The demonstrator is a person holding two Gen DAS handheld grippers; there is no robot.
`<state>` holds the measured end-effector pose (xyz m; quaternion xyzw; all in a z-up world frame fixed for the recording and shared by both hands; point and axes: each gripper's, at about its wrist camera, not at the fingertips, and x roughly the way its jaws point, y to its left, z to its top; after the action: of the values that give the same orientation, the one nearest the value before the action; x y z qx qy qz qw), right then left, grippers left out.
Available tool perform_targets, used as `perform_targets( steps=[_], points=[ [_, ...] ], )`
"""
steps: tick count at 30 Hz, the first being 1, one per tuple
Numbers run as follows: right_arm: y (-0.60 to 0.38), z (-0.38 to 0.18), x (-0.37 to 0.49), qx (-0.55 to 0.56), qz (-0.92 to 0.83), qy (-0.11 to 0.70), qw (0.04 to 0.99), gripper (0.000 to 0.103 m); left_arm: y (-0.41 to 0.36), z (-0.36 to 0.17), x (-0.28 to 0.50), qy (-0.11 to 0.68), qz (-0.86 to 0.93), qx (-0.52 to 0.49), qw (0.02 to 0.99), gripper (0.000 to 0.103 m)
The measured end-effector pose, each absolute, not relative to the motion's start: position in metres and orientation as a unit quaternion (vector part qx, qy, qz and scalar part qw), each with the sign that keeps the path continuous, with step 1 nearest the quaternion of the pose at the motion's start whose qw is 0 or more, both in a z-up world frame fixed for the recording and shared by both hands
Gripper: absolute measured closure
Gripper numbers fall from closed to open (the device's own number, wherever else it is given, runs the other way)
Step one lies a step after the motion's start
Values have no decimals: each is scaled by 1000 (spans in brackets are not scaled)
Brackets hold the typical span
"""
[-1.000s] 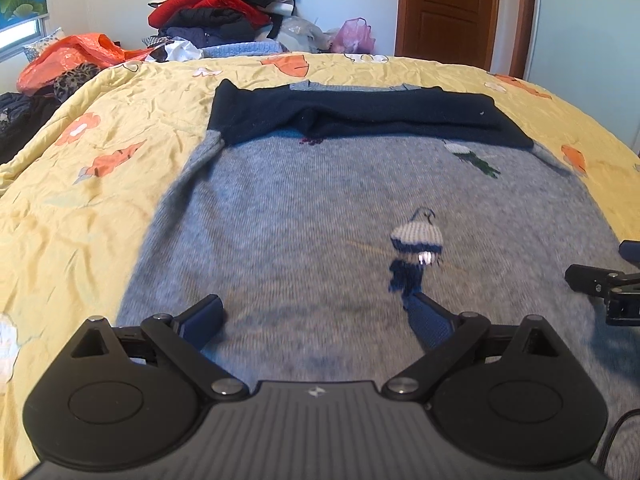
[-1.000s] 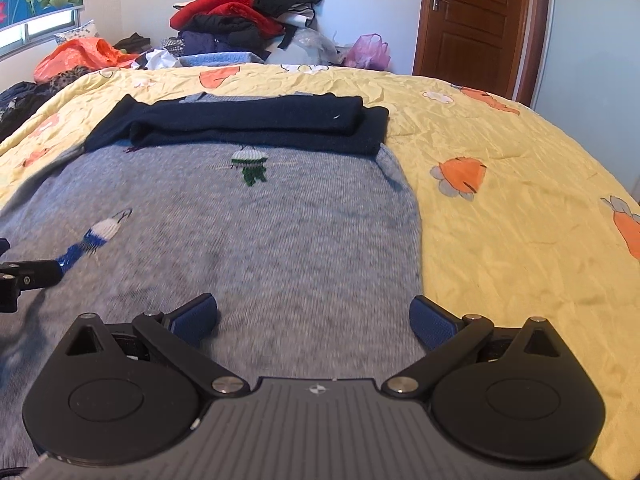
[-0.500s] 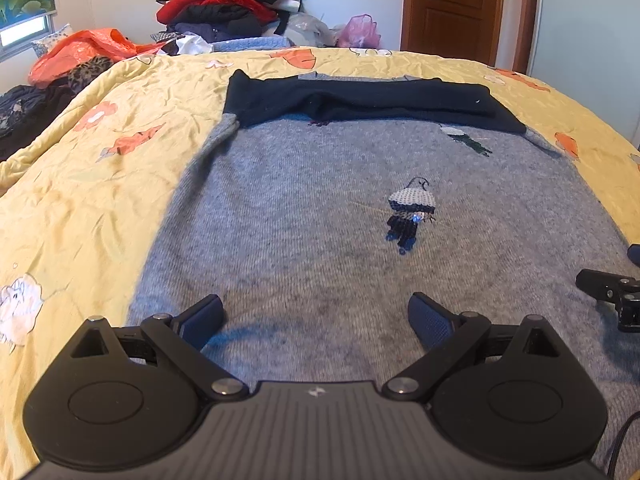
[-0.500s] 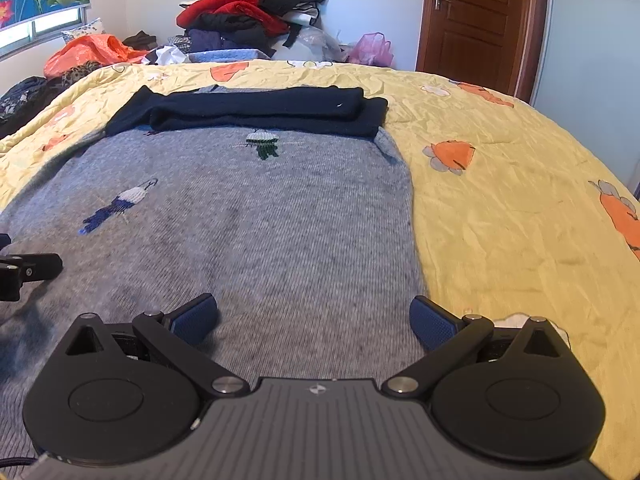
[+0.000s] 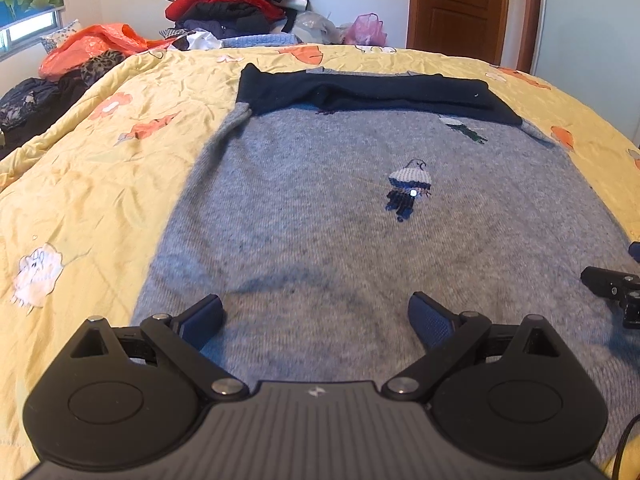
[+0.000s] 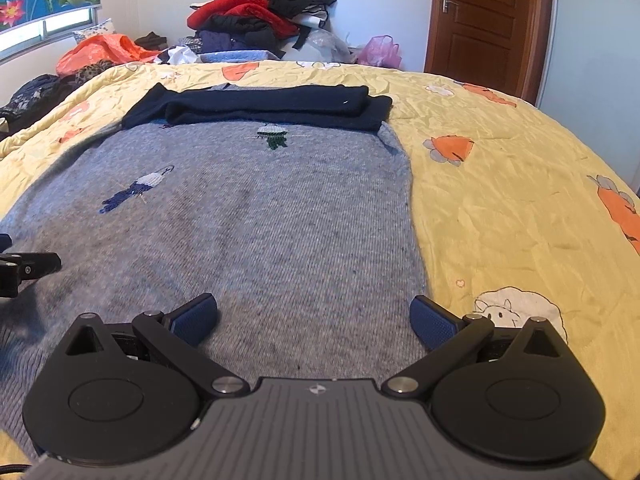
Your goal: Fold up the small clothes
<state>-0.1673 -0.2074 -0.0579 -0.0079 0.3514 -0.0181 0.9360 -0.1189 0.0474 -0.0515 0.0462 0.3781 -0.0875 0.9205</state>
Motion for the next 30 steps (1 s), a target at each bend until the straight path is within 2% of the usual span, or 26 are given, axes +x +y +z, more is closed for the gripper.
perform_targets(
  steps=[30],
  points=[
    [-211,-58,-182,-10,-3,346,938,0,53,-52,-124,386,-84,42,918,1]
  ],
)
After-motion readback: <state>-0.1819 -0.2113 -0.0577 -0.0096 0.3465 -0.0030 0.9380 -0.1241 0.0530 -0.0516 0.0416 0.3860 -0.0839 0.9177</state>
